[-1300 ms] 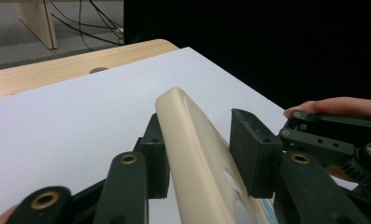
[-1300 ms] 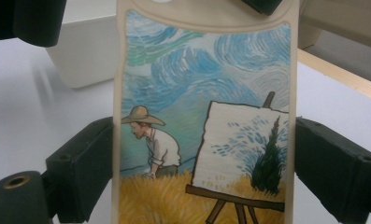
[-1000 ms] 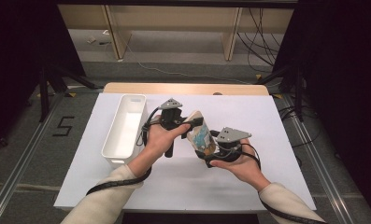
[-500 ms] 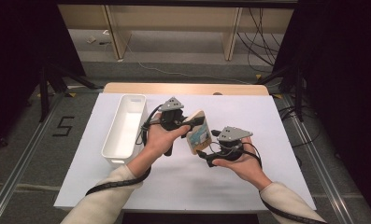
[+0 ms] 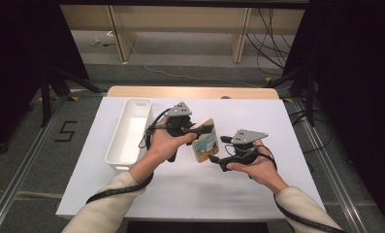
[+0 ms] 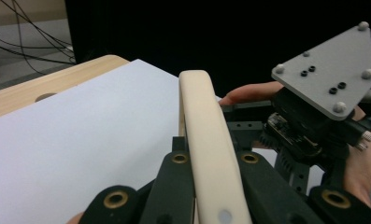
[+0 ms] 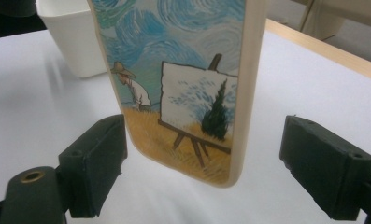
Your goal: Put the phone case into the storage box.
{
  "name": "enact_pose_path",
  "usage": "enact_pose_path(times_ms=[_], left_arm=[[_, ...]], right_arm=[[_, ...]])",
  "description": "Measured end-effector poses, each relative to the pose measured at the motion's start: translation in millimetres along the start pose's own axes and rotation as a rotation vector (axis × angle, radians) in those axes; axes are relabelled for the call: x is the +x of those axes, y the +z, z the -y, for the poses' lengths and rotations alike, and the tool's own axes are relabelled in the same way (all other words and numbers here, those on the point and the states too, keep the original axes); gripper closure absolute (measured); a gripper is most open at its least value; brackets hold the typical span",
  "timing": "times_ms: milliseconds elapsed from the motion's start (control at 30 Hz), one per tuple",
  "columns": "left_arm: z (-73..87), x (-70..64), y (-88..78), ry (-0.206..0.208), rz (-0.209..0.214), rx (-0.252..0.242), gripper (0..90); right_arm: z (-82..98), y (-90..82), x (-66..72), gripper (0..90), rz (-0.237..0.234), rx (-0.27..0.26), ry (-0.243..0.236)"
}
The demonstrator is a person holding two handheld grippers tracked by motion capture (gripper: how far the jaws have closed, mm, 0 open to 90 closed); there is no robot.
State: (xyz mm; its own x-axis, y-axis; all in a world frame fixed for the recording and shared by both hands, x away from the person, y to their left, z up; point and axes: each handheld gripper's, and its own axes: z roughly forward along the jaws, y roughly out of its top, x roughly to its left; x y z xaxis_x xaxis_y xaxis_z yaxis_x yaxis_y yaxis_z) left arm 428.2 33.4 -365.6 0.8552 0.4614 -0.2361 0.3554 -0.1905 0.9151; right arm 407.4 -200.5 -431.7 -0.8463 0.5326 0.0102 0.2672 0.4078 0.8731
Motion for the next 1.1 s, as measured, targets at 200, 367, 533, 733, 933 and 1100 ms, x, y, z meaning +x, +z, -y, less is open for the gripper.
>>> enact_pose_path(times_ms=[200, 367, 533, 733, 933, 1100], left_arm=[[0.2, -4.3, 2.8, 0.017, 0.039, 0.018, 89.0], [-0.2, -8.1, 4.1, 0.025, 0.071, 0.027, 89.0], [0.6, -10.0, 6.1, 0.024, 0.098, 0.033, 89.0], [1.6, -12.0, 7.9, 0.033, 0.111, 0.043, 89.1], [2.6, -13.3, 9.1, 0.040, 0.114, 0.041, 89.2], [2.5, -12.3, 8.6, 0.049, 0.111, 0.039, 89.2]], right_arm=[[1.8, 3.0, 0.3, 19.2, -0.060, 0.016, -0.018], [2.3, 4.6, 1.6, 20.6, -0.109, 0.027, -0.035], [2.9, 4.8, 1.6, 24.3, -0.149, 0.026, -0.037], [4.4, 5.4, 2.0, 39.0, -0.167, 0.033, -0.053], [5.2, 3.2, -2.5, 53.5, -0.172, 0.052, -0.049], [4.4, 1.6, -5.3, 63.3, -0.189, 0.069, -0.044]])
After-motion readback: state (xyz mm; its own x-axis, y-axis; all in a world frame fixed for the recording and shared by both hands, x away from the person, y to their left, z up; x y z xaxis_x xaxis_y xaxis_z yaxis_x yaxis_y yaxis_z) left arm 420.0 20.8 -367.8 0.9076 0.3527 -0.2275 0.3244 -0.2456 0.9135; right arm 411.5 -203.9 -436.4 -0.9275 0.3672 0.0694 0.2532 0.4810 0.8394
